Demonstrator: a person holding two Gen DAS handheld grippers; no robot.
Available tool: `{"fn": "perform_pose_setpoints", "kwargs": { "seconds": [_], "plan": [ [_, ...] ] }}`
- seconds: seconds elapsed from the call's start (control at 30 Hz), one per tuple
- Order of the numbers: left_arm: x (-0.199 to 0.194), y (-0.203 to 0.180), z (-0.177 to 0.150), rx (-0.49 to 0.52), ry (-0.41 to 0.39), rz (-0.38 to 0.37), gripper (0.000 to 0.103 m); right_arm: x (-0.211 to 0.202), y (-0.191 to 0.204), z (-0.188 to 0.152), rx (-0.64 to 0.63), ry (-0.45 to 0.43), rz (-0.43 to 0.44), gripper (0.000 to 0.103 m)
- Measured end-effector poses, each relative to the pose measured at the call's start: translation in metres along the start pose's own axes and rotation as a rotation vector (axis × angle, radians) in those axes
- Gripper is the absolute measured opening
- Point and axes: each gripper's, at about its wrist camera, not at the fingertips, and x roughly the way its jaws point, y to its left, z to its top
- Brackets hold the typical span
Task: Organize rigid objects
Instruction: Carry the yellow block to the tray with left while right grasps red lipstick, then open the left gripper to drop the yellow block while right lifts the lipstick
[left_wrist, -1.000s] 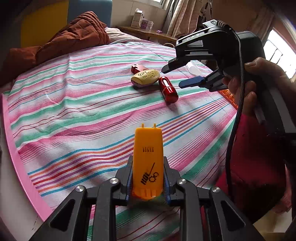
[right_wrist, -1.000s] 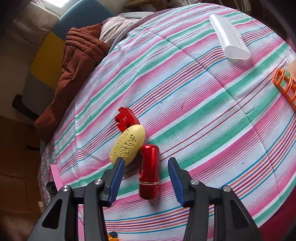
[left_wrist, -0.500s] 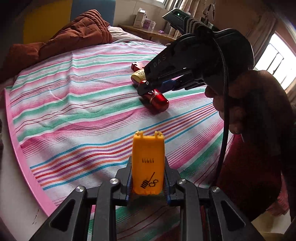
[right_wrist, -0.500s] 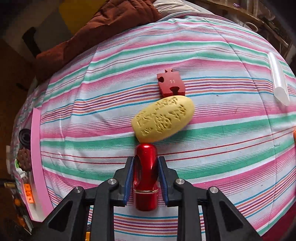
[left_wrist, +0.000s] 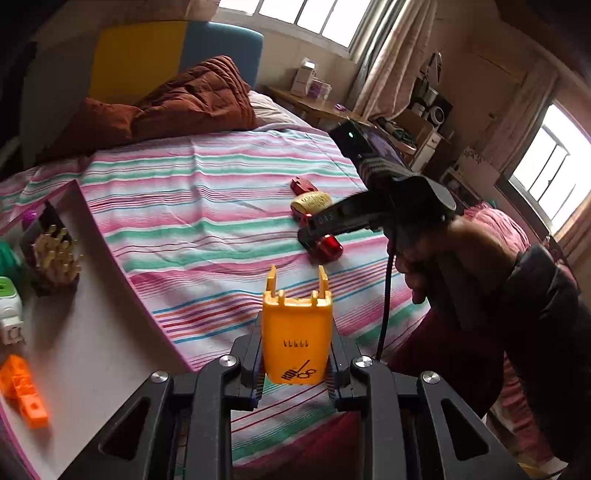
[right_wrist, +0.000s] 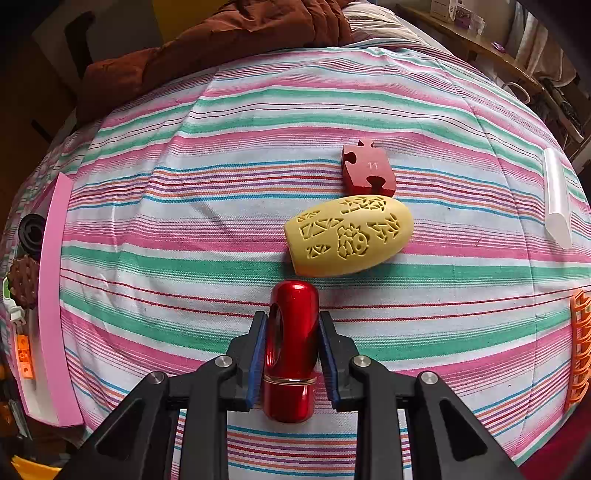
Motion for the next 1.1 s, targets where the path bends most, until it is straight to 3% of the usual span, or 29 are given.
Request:
{"fn": "perform_pose_setpoints", "kwargs": {
  "seconds": [0.2,0.43,0.77,1.03,1.1],
  "plan": [
    [-0.033,0.058,0.004,-0.141,-0.069,0.132,0.026,-0.004,-0.005,-0.003,-0.015,-0.003,-0.015,0.028],
    [-0.033,0.138,-0.004,-0.344,-0.051,0.238,0.026,-0.008,-0.008,-0.006,-0.024,-0.006,-0.025,0.028],
    [-0.01,0.174,-0.006,-0.38,0.051,0.32,0.026,-0.008,-0.008,-0.005,-0.024,-0.006,-0.027,0.028],
    [-0.02,0.17,-0.009,-0.367,0.03,0.341,0.028,-0.008,-0.007,-0.005,-0.027,-0.007,-0.031,0.028],
    [-0.025,0.169,-0.01,-0.369,0.019,0.344,0.033,-0.01,-0.009,-0.007,-0.027,-0.007,-0.032,0.028]
  ]
}}
